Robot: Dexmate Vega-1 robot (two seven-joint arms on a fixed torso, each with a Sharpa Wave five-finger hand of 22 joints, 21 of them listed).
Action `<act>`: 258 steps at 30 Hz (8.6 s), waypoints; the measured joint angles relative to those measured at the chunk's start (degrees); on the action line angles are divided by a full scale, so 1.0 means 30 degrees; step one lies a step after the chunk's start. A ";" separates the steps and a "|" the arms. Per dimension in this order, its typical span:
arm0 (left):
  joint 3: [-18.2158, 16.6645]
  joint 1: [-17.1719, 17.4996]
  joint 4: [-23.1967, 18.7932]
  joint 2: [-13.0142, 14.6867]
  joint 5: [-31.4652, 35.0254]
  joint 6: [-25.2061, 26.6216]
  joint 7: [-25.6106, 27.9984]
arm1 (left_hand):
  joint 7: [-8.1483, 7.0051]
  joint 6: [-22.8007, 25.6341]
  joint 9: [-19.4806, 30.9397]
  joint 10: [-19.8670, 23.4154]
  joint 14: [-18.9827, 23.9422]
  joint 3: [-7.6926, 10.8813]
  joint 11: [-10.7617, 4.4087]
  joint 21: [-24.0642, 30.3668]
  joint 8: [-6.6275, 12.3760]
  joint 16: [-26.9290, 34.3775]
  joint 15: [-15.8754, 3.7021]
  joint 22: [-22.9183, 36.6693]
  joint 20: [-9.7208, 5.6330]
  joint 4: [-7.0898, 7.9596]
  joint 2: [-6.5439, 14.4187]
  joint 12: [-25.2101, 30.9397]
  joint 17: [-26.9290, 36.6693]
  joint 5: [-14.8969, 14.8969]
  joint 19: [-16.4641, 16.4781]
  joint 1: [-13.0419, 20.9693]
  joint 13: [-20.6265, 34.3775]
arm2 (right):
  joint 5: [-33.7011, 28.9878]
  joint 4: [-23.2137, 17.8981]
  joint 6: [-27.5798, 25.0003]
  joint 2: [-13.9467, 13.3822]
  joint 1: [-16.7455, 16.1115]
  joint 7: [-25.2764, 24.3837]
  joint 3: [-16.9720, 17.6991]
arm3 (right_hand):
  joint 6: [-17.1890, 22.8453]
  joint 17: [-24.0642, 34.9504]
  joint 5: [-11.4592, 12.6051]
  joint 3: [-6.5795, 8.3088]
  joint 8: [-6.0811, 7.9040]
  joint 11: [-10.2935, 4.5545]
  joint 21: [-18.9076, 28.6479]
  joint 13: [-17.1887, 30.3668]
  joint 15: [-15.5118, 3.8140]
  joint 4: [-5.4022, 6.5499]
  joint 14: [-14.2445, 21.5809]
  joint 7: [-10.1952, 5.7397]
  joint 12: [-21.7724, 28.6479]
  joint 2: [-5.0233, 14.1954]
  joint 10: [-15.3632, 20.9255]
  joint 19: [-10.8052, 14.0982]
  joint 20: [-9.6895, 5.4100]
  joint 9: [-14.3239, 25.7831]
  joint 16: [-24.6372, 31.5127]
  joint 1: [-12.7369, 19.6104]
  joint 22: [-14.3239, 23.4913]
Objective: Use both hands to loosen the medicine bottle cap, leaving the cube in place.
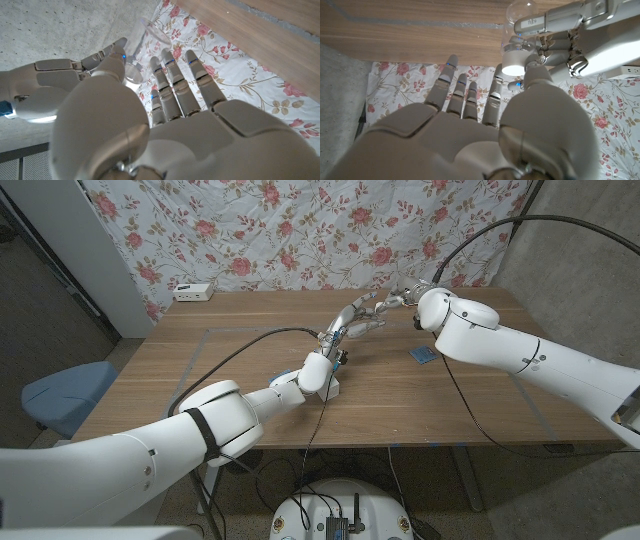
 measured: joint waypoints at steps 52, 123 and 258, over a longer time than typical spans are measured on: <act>-0.0055 0.0098 -0.0076 0.0095 0.0240 -0.0385 0.0207 | -0.0073 -0.0073 -0.0004 -0.0001 0.0103 0.0313 0.0004 0.0002 0.0000 0.0001 -0.0103 0.0000 -0.0071 -0.0001 0.0102 -0.0059 0.0001 -0.0068 -0.0071 -0.0106 0.0000 | 0.0679 -0.0278 0.1142 -0.0604 -0.0523 0.1184 0.1172 | -0.0078 0.0270 -0.0717 0.1849 -0.0790 -0.2894 -0.0147 -0.0001 -0.1537 -0.0107 -0.0927 -0.2301 -0.0257 0.1684 -0.0783 -0.1216 -0.0875 -0.0662 -0.0131 0.3945 -0.0005; -0.0085 0.0157 -0.0130 0.0129 0.0488 -0.0546 0.0265 | -0.0245 -0.0100 -0.0004 -0.0073 0.0102 0.0449 -0.0069 0.0002 0.0000 0.0001 -0.0102 0.0000 -0.0070 -0.0016 -0.0023 -0.0013 -0.0011 -0.0082 -0.0070 -0.0261 0.0002 | 0.2087 -0.1284 0.0656 -0.2029 0.1015 0.3816 0.1222 | -0.7133 0.0214 -0.0956 -0.1388 -0.3497 0.0340 -0.0040 -0.0001 0.1360 0.1989 -0.2967 0.0155 -0.0241 -0.1374 -0.3856 -0.2346 0.1364 -0.1178 -0.0459 0.0413 -0.0008; -0.0278 0.0155 -0.0130 0.0222 0.0475 -0.0446 -0.0139 | -0.0349 0.0005 -0.0005 -0.0043 0.0102 0.0622 -0.0040 0.0002 0.0000 0.0002 -0.0101 0.0000 -0.0172 0.0010 -0.0129 0.0007 0.0041 -0.0114 -0.0173 -0.0479 0.0003 | -0.2469 0.0375 0.2725 -0.0614 -0.0742 0.4223 0.1663 | -0.0208 0.0002 0.0101 0.1698 0.0922 0.0552 -0.0127 0.0139 0.0380 -0.0092 -0.0102 0.0099 -0.0186 -0.0449 -0.0683 -0.0632 0.0662 0.0280 -0.0317 0.1957 -0.0082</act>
